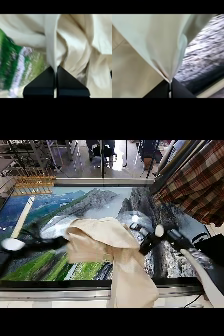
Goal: Fold the clothes and pants, and hang the long-sleeved shirts on hangers.
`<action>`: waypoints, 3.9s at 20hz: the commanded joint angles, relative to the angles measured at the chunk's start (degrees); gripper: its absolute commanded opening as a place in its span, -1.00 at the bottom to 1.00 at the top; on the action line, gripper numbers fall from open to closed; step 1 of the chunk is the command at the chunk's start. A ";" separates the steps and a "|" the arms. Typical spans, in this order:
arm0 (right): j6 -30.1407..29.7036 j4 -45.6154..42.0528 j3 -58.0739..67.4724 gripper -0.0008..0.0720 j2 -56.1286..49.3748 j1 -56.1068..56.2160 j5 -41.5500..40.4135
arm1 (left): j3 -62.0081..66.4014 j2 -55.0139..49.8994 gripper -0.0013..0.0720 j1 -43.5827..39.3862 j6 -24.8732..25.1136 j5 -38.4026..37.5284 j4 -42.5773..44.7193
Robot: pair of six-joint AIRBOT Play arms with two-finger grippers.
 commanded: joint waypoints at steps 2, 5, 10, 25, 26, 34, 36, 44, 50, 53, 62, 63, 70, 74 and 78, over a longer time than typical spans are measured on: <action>-5.42 1.40 18.47 -0.92 10.16 1.60 4.52 | 16.17 5.42 -0.95 15.41 0.15 -18.73 7.23; -6.34 20.28 22.36 -0.77 9.01 5.09 -5.07 | 19.15 3.39 -0.95 19.12 0.31 -18.49 10.91; 10.01 14.19 21.03 0.36 0.96 -3.39 -3.34 | 19.12 -5.66 -0.95 19.37 -0.76 -17.97 18.60; 0.85 24.17 -14.49 0.39 -4.76 -35.80 -2.67 | 19.15 -8.94 -0.94 19.34 -0.76 -16.44 18.56; 0.17 24.28 -14.51 0.39 -6.01 -35.78 -2.47 | 19.15 -8.94 -0.94 19.34 -0.76 -16.44 18.56; -5.73 32.41 -14.51 -0.46 -9.35 -35.56 -6.23 | 19.15 -8.94 -0.94 19.34 -0.76 -16.44 18.53; -5.68 34.75 -14.49 -0.92 -9.33 -34.23 -8.33 | 19.15 -8.85 -0.94 19.34 -0.76 -16.44 18.56; 5.05 22.38 8.94 -0.93 6.71 -31.23 1.75 | 42.03 -5.09 -0.94 26.32 -2.49 -24.02 -0.04; 11.47 14.10 38.16 -0.93 28.13 -35.78 -11.39 | 76.37 -4.20 -0.94 44.68 -4.59 -5.27 -56.00; 11.10 11.52 45.79 -0.93 33.59 -39.47 -15.43 | 77.33 -0.92 -0.94 58.90 -0.74 8.00 -81.09; 3.28 7.98 47.84 -0.93 32.04 -40.02 0.74 | 65.79 -2.99 -0.94 86.16 -7.50 -30.01 -43.23; 3.30 8.11 47.84 -0.93 30.69 -40.02 7.13 | 63.98 -3.02 -0.94 83.91 -8.76 -33.18 -37.16; 14.58 17.27 31.41 -0.94 25.77 -39.95 27.67 | 60.54 -3.34 -0.95 62.36 -6.58 -42.29 1.88; 17.11 15.61 13.31 -0.94 21.75 -35.08 14.67 | 52.74 -8.02 -0.95 47.45 -5.22 -36.20 11.06; 20.39 12.55 5.44 -0.94 7.02 -26.34 -11.43 | 44.94 -19.98 -0.95 35.80 -5.25 -11.50 14.67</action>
